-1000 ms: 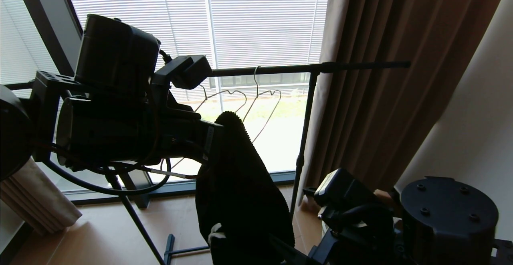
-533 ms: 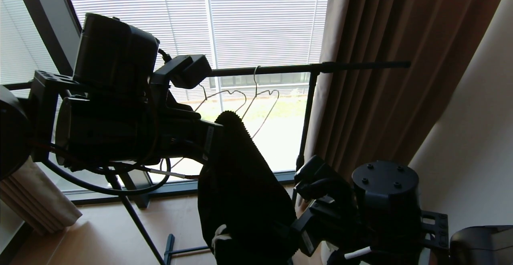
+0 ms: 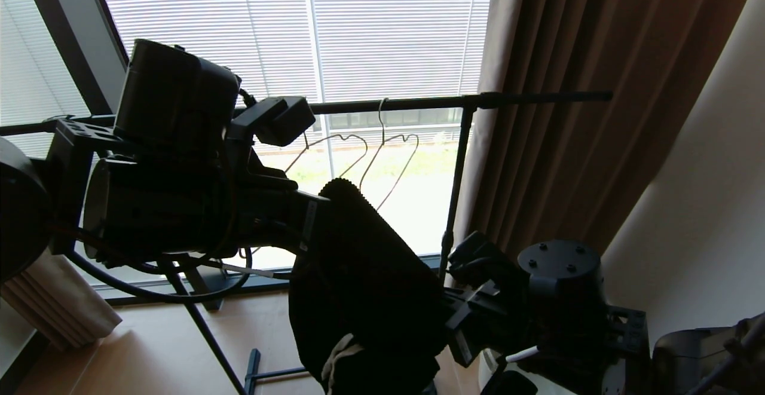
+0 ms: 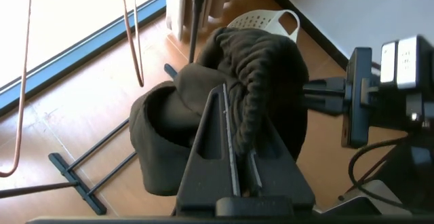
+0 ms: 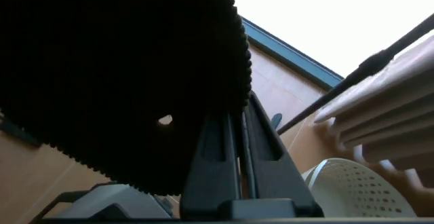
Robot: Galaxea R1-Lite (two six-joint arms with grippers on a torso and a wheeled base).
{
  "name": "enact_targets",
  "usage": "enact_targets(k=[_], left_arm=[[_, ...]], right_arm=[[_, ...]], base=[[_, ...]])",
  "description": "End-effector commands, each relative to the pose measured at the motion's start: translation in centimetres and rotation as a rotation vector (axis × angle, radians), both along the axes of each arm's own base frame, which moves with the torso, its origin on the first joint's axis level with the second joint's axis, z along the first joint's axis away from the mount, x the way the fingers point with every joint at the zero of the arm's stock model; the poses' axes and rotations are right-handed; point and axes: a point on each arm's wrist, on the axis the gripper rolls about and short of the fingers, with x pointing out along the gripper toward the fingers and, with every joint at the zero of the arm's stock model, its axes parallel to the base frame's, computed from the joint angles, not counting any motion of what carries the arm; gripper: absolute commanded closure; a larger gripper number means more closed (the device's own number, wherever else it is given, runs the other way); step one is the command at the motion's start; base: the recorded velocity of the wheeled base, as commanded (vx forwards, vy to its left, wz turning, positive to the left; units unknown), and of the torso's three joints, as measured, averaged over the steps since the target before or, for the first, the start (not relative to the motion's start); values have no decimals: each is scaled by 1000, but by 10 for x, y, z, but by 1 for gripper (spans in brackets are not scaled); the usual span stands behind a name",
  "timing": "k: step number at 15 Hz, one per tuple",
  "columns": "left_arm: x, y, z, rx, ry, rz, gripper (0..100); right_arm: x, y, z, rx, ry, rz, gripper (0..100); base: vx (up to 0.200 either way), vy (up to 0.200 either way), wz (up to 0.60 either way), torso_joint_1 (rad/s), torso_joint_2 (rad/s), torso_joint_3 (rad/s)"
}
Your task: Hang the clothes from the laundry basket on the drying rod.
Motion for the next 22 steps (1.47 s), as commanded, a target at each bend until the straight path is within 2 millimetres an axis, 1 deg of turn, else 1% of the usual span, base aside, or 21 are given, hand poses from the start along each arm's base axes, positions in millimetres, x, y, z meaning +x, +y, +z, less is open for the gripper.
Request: enact_targets(k=[1,2,3,5,7,9,10,12,13,14,16,17,19,22], left_arm=[[-4,4,-7,12,22,-2,100],[-6,8,-12,17,41,-6,100],[-8,10,-19,30,64,-18,100],[-10,11,-29,24,105,-58,100],[-10,11,-34,15,109,-81,100],[-11,12,-40,45,95,-109,100],[-12,12,-44,53,95,-113,0],[-15,14,-49,65,111,-114,0],[-19,18,-54,78,125,-113,0],[-22,22,-54,83,118,-111,0],[-29,42,-56,140,66,-117,0],[-28,49,-53,138,50,-94,0],[-18,63,-48,130,33,-22,0],[-4,76,-45,123,10,51,0]], right_arm=[[12,-15,12,69,-13,-84,100],[18,-24,23,120,-29,-131,100],[20,-28,31,153,-43,-154,100],[19,-32,41,187,-63,-165,100],[18,-33,43,198,-66,-167,100],[19,-33,48,211,-83,-165,100],[19,-33,49,215,-88,-166,100],[20,-32,52,221,-95,-167,100],[22,-35,53,224,-99,-176,100],[23,-36,53,225,-100,-181,100],[24,-37,54,228,-105,-188,100],[24,-37,54,227,-104,-188,100],[24,-37,54,227,-104,-188,100],[24,-37,52,219,-98,-189,100]], base=[[0,0,0,0,0,0],[0,0,0,0,0,0],[0,0,0,0,0,0],[0,0,0,0,0,0],[0,0,0,0,0,0],[0,0,0,0,0,0],[0,0,0,0,0,0],[0,0,0,0,0,0],[0,0,0,0,0,0],[0,0,0,0,0,0],[0,0,0,0,0,0],[0,0,0,0,0,0],[0,0,0,0,0,0],[0,0,0,0,0,0]])
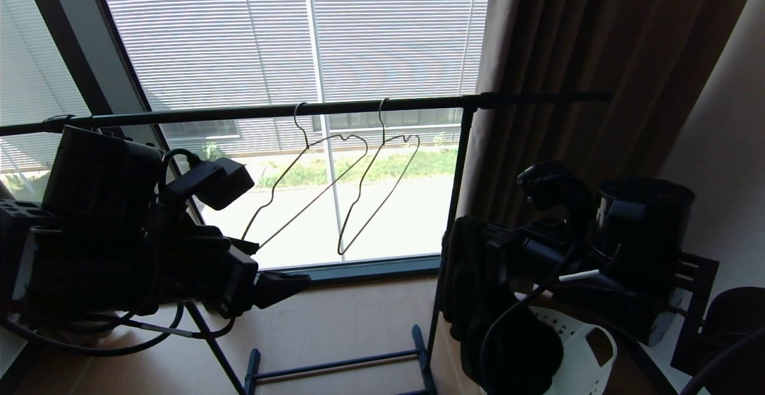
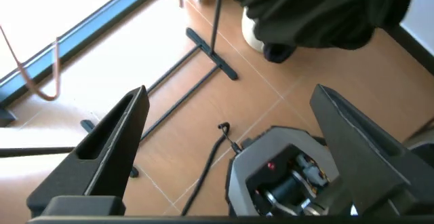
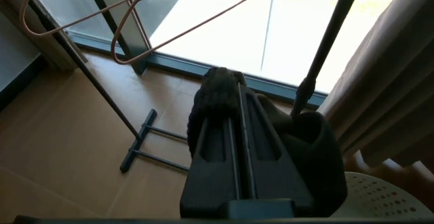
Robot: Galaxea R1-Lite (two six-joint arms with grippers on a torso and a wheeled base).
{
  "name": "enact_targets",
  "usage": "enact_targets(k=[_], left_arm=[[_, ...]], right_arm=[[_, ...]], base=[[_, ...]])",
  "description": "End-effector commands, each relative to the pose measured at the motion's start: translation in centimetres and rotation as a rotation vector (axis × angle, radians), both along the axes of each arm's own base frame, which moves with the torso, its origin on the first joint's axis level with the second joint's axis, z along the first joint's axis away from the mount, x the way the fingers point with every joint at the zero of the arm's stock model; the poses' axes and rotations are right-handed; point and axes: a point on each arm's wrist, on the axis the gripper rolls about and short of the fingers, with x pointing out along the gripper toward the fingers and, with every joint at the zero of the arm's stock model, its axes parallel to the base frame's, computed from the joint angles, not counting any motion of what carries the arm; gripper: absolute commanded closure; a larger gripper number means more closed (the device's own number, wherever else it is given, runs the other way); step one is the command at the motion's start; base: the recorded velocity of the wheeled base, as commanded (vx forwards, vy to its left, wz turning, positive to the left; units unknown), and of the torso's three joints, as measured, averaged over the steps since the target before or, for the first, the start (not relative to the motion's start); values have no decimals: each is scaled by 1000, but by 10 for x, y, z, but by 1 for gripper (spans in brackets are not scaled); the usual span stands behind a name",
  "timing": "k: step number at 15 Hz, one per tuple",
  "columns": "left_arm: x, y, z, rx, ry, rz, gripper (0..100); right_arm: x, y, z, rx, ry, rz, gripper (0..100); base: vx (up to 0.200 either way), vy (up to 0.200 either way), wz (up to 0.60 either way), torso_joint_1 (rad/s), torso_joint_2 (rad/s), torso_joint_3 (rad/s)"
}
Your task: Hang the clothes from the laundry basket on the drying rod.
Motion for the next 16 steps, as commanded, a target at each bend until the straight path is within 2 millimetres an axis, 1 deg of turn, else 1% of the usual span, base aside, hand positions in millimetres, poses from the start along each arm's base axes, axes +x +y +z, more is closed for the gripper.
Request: enact_targets(k=[1,2,3,5,7,8,9,10,11,12,14,16], left_arm=[[11,11,1,3,-17,52,0],[19,17,1,13,-33,77,0],[34,22,0,14,-57,105,0],[60,24,-1,4,-93,139,0],[82,21,-6,11,-95,145,0],[85,21,-7,14,-96,146,0],[104,24,-10,25,-100,162,0],[112,27,-10,23,-103,176,0],[116,28,-9,23,-111,182,0],[127,32,-10,24,-114,198,0],[142,34,-16,41,-115,200,0],[151,33,-22,49,-111,198,0]], right_arm=[[0,0,-2,-3,4,0,100],[1,1,-3,-6,8,0,100],[1,1,-4,-9,8,-1,100],[1,1,-4,-11,11,-1,100],[1,1,-5,-12,12,-2,100],[1,0,-5,-13,13,-2,100],[1,0,-5,-12,12,-4,100],[1,-1,-5,-13,13,-7,100],[2,-1,-5,-13,11,-8,100],[2,-1,-5,-13,11,-8,100],[1,-1,-5,-14,12,-9,100],[1,-1,-5,-14,12,-9,100]], base=[[0,0,0,0,0,0],[0,0,0,0,0,0],[0,0,0,0,0,0],[0,0,0,0,0,0],[0,0,0,0,0,0],[0,0,0,0,0,0],[0,0,0,0,0,0],[0,0,0,0,0,0],[0,0,0,0,0,0],[0,0,0,0,0,0],[0,0,0,0,0,0],[0,0,0,0,0,0]])
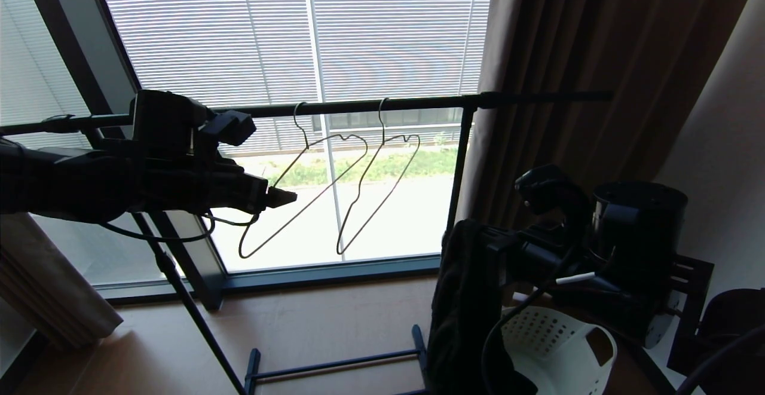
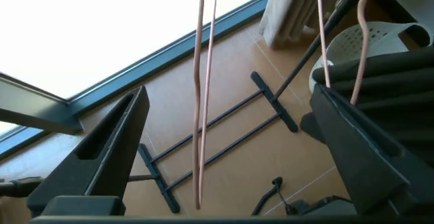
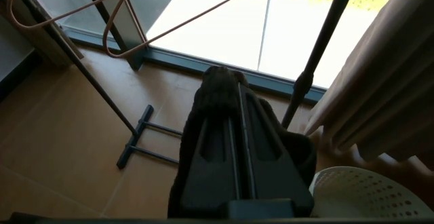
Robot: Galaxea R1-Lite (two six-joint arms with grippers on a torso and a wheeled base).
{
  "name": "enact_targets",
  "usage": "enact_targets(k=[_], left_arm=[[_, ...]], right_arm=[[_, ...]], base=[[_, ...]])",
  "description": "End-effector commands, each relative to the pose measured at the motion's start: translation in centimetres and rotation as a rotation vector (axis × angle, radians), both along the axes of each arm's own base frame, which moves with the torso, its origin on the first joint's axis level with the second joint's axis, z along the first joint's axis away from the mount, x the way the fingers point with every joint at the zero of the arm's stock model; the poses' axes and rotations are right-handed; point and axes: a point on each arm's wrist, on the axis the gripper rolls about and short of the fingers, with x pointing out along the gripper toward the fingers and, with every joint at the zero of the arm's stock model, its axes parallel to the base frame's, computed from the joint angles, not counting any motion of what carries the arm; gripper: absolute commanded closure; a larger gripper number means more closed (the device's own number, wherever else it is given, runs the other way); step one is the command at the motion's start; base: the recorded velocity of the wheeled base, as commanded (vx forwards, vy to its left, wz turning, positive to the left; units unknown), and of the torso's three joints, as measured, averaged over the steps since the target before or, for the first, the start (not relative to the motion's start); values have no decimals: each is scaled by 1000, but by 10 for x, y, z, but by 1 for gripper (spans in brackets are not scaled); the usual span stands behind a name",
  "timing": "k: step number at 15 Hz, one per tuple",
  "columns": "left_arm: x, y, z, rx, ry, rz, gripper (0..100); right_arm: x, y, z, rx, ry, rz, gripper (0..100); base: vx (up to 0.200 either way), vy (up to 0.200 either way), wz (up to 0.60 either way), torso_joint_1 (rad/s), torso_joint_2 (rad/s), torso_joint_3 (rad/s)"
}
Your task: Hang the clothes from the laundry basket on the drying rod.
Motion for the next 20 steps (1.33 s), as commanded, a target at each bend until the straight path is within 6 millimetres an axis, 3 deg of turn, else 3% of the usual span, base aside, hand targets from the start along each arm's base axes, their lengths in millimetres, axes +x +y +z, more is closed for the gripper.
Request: enact_targets(k=[1,5,9,14,15,20], left_arm=[[18,-1,-17,8,33,3,0],[31,-3,-27,11,47,6,0],[59,-7,-34,17,28,24,0],[69,-9,-43,19,33,21,0],[69,-9,-43,18,33,20,100],[68,-10,-40,13,31,22,100]], right_arm=[[0,0,-1,-3,2,1,100],[0,0,0,-1,-1,1,100],[0,0,-1,-2,1,0,100],[0,0,-1,-2,2,-1,100],[1,0,-1,-3,4,-1,100],[3,2,-6,-12,16,-1,100]], base=[[0,0,0,0,0,0],[0,0,0,0,0,0],[0,0,0,0,0,0],[0,0,0,0,0,0],[0,0,0,0,0,0],[0,0,0,0,0,0]])
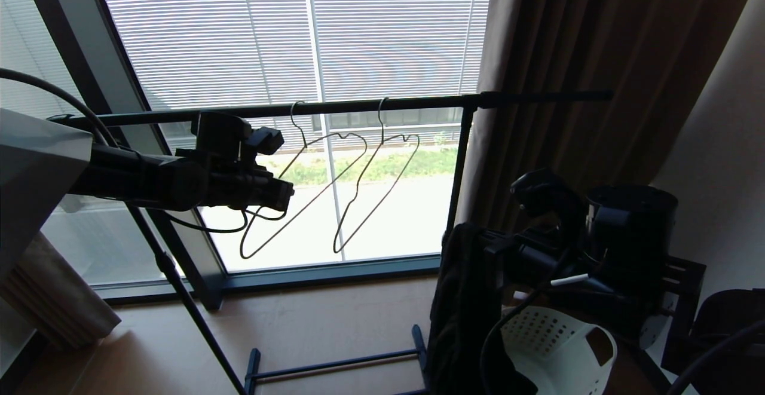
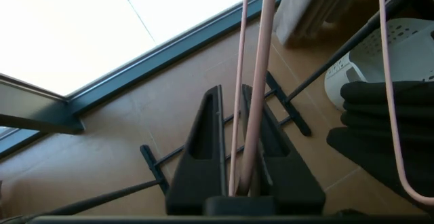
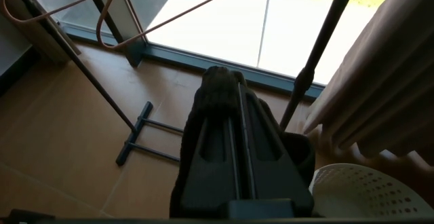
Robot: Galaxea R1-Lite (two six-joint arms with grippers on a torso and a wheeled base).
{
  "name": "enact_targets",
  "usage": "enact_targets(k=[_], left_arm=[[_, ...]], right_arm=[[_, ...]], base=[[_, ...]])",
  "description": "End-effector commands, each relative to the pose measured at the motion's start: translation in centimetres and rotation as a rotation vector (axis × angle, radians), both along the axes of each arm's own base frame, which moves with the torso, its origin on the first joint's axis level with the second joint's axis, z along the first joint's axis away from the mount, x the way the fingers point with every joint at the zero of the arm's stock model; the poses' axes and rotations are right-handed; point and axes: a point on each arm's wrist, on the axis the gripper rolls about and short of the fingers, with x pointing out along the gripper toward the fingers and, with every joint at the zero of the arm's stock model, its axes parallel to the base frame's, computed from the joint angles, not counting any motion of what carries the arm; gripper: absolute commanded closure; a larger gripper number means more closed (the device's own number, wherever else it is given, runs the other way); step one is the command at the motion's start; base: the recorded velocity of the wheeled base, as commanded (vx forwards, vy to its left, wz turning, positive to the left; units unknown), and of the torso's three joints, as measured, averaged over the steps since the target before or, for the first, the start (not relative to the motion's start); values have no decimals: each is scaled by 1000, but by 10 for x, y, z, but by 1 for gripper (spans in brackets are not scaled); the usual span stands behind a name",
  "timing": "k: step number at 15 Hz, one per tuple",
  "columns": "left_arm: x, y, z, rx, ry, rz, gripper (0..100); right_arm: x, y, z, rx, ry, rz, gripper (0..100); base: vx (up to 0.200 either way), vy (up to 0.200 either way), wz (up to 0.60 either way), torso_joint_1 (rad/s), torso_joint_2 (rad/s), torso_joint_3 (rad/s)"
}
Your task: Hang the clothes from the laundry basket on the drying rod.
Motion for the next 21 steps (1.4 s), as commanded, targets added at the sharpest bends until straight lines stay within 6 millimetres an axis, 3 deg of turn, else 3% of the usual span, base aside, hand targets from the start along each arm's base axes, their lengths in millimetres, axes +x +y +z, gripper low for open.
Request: enact_targets(k=[1,8,11,16,21], left_arm=[[0,0,3,-3,-9,1,100],[-19,-8,35,-17,-78,-28,100],[-41,-12,44,-17,-78,-49,100],[-83,-2,55,-16,-69,-48,100],[-145,13,49,-18,-93,-44,100]], right_arm=[[1,0,-1,-2,3,0,100],[0,1,-2,-3,4,2,100],[0,0,-1,-3,4,2,100],[0,0,-1,-2,2,0,100],[0,0,0,1,-2,0,100]], base=[[0,0,0,0,0,0],[0,0,0,0,0,0],[0,0,0,0,0,0],[0,0,0,0,0,0],[0,0,0,0,0,0]])
